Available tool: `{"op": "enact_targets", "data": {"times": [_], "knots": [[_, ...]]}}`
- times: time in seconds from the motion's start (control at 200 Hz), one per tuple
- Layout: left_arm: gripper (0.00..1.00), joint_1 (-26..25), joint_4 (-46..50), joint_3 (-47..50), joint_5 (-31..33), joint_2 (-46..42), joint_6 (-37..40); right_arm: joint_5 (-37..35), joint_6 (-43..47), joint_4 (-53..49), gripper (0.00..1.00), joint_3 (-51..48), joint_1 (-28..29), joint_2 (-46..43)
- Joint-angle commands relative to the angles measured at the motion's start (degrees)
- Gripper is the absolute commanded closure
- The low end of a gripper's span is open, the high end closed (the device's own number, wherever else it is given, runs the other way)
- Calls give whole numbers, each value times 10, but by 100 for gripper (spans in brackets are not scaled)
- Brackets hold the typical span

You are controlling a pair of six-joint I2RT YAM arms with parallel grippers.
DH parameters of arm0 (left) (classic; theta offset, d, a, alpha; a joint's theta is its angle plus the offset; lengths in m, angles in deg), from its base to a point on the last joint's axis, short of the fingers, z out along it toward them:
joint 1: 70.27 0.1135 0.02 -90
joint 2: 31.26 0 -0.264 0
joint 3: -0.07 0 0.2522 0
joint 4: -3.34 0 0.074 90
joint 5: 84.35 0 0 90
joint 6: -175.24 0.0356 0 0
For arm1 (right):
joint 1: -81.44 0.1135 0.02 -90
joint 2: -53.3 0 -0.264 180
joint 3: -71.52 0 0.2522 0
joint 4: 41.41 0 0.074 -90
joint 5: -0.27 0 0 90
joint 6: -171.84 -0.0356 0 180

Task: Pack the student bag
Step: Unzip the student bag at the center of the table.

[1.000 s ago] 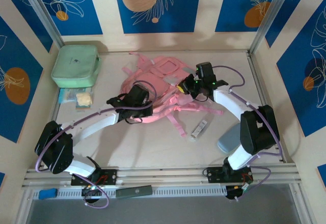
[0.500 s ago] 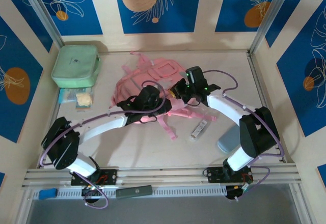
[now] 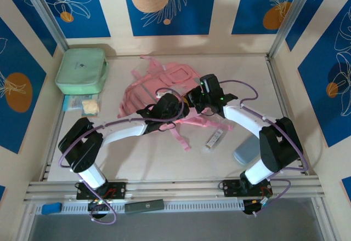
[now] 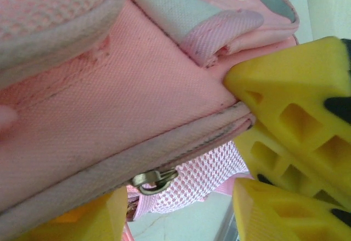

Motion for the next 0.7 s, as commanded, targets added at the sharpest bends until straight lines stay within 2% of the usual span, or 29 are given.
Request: {"op": "enact_targets", "data": {"times": [0.0,0.045,0.175,0.335,0.4,0.52,0.575,0.695], "knots": [[43,8,73,-71,87,23,13,45,-38,34,100,-13,13,-34],[43,9,90,-79,100,29,8,48,-45,39,100,-14,13,-34],[52,9,17,-64,105,44,23,57,-53,41,100,-7,17,-33],[65,9,-9,-90,130,51,89,65,-57,36,100,-11,19,-36],[68,10,-1,-101,149,52,105,64,-52,32,100,-13,18,-36],[81,16,42,-119,176,51,115,69,-48,32,100,-18,14,-34],[88,19,37,-113,176,47,123,69,-45,33,100,-19,14,-34],[93,24,26,-100,164,27,154,66,-21,24,100,-10,13,-35]]}}
